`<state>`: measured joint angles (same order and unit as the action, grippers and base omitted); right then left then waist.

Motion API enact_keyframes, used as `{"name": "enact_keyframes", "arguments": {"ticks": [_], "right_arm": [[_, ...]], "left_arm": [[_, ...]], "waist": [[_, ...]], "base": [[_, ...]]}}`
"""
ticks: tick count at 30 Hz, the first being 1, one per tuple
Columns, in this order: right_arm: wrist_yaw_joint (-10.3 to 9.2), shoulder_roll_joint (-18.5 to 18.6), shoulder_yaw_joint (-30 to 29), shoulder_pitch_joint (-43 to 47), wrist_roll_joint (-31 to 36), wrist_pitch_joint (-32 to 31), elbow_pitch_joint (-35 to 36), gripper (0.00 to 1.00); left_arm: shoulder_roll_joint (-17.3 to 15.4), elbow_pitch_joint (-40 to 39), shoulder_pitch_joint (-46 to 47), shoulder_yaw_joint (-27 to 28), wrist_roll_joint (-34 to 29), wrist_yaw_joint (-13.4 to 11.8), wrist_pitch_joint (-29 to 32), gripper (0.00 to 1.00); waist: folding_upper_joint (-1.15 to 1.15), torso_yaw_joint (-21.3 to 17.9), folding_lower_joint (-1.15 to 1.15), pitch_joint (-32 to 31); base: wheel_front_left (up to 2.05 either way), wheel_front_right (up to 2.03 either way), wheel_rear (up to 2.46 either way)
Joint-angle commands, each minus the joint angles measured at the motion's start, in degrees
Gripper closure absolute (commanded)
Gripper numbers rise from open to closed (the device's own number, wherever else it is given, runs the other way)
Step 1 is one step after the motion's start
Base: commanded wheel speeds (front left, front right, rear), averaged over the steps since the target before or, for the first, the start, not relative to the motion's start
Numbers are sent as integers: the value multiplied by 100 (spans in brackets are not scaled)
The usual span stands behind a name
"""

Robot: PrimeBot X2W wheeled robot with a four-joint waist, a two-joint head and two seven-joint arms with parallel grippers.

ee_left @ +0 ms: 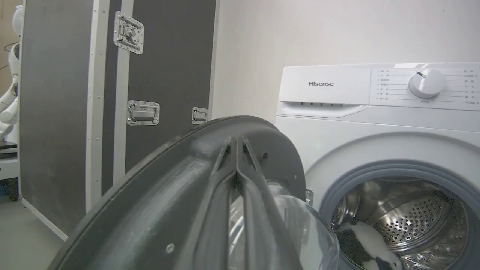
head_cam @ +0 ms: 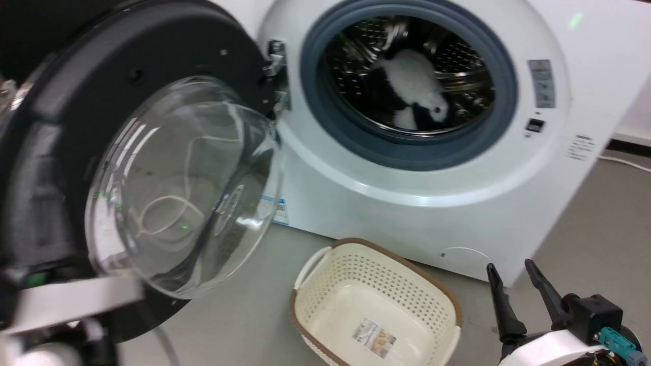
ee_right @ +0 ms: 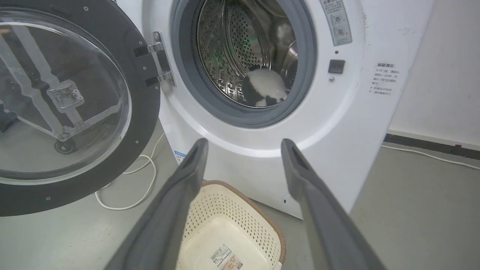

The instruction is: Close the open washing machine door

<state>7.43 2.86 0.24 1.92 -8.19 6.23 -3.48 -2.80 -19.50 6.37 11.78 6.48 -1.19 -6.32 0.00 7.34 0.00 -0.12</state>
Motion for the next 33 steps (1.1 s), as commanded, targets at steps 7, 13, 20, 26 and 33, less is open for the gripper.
{"name": "enact_keyframes", "arguments": {"ticks": [7,13,20,26,33], "right_arm": [[3,1,-36,118,-186,131,-91,0],[3,1,-72,86,-178,203,-98,0],[3,1,-111,26,-106,287,-133,0],[4,1,-131,-5,-206,383,-217,0],[4,1,-381,0,-365,466,-275,0]], "left_arm": [[-50,485,177,1494,510,12,-122,100],[-472,1773,358,1893,924,173,146,100],[-1027,2857,770,1700,1667,469,1389,100],[-1205,2870,786,1316,2944,606,3188,100],[-1147,1947,280,864,3790,653,4500,100]], "waist": [[0,482,0,9],[0,677,0,185],[0,811,0,429],[0,964,0,412],[0,1147,0,232]], "base": [[0,0,0],[0,0,0],[0,0,0],[0,0,0],[0,0,0]]}}
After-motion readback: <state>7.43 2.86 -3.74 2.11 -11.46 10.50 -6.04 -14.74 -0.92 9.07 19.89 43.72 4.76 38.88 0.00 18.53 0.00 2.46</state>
